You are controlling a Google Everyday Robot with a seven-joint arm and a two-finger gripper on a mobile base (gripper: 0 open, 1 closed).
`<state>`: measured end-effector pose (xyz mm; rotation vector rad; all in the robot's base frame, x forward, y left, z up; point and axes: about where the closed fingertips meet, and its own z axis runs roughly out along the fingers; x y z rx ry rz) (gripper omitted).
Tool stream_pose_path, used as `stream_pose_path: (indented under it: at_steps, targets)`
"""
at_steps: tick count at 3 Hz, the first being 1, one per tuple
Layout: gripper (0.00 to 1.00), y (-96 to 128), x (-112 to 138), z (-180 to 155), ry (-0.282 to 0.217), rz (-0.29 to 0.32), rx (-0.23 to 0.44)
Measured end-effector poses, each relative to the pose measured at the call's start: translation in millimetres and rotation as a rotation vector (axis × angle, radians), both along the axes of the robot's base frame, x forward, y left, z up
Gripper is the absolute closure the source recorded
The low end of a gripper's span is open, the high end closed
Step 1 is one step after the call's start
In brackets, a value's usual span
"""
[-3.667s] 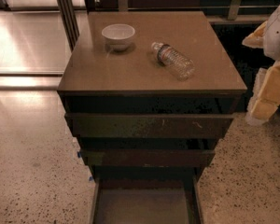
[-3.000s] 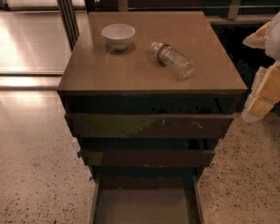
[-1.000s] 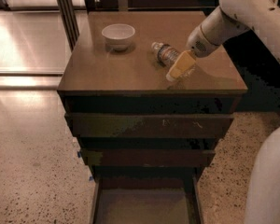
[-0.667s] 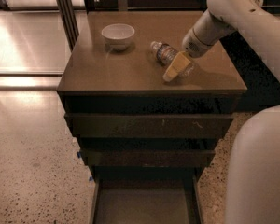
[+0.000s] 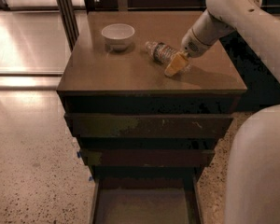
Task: Place water bottle into bottom drawer
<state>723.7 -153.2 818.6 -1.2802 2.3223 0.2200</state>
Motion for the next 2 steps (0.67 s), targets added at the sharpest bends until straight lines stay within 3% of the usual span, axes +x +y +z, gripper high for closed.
stream_pose_path:
  at_steps: [2]
  targets:
    - [0.88,0.0,0.0,0.0,0.000,0.000,0.000]
